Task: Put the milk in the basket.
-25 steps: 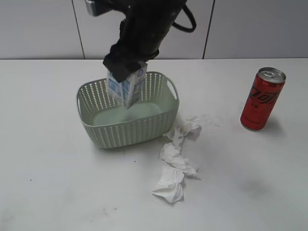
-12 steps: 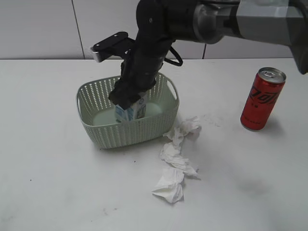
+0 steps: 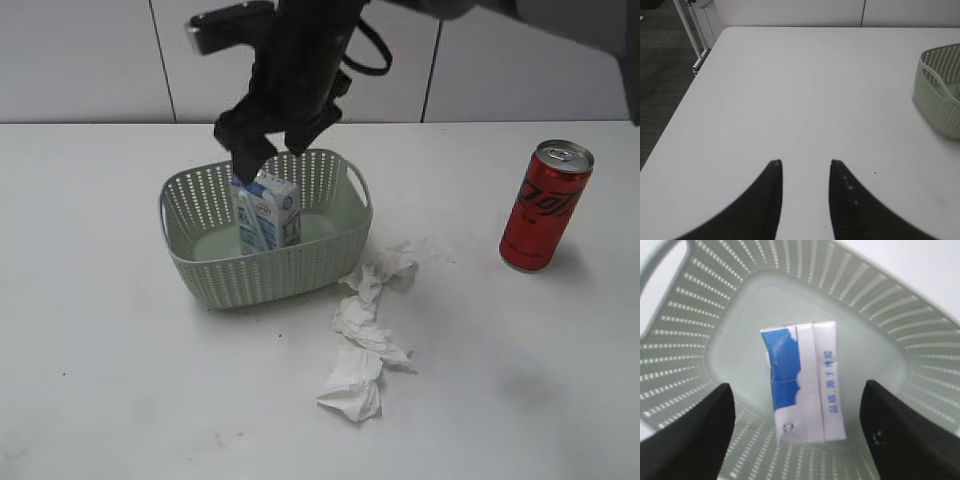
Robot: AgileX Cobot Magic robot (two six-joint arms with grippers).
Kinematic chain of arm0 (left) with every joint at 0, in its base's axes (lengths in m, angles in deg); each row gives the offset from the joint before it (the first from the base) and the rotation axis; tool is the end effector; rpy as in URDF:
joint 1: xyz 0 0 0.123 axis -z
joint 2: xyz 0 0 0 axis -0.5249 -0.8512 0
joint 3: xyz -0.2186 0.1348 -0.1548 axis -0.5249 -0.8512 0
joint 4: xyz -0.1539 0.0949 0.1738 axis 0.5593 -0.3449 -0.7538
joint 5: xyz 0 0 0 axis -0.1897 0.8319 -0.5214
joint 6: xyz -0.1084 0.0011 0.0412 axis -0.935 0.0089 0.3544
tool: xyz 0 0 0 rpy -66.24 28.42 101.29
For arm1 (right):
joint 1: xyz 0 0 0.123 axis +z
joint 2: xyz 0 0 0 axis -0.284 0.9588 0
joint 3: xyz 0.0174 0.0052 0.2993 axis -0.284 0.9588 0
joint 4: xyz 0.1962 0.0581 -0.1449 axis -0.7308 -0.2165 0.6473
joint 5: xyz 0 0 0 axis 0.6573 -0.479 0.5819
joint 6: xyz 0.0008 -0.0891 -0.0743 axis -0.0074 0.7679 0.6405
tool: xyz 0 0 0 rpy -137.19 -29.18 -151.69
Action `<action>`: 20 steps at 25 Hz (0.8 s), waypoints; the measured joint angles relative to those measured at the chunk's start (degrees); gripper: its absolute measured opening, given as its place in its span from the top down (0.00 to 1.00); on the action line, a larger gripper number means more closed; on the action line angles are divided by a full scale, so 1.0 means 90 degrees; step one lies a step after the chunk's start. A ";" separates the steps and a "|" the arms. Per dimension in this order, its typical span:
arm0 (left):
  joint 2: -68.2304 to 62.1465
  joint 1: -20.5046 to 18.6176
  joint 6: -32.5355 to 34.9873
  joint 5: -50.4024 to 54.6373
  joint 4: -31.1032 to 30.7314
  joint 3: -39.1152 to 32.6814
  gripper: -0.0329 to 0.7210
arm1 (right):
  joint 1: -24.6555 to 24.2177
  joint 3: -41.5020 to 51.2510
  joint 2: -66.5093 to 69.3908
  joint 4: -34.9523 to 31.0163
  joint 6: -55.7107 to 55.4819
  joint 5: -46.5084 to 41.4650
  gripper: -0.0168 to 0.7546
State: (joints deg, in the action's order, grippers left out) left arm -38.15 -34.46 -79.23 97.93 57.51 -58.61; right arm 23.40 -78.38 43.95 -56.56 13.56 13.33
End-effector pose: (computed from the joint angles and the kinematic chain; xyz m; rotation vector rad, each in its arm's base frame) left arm 0.0006 -0.0088 0.2682 0.0867 2.0214 0.0096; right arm 0.3874 0.3398 0.2153 -1.1774 2.5188 0.2861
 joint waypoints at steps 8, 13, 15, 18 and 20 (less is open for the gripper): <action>0.0000 0.0000 0.0000 0.0000 0.0000 0.0000 0.64 | -0.1106 -0.1059 -0.0060 0.0374 -0.0734 -0.0788 0.21; 0.0000 0.0000 0.0000 0.0000 0.0000 0.0000 0.64 | -0.2144 -0.0537 -0.0442 0.0396 -0.0819 -0.0795 0.21; 0.0000 0.0000 0.0000 0.0000 0.0000 0.0000 0.64 | -0.2556 -0.0200 -0.0721 0.0396 -0.0827 -0.0795 0.21; 0.0000 0.0000 0.0000 0.0000 0.0000 0.0000 0.64 | -0.3149 0.0304 -0.1211 0.0408 -0.0827 -0.0802 0.21; 0.0000 0.0000 0.0000 0.0000 0.0000 0.0000 0.64 | -0.3488 0.0663 -0.1603 0.0441 -0.0827 -0.0801 0.21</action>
State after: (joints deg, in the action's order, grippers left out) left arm -38.15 -34.46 -79.23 97.93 57.51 -58.61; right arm -8.00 -72.42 29.52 -52.59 6.12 6.12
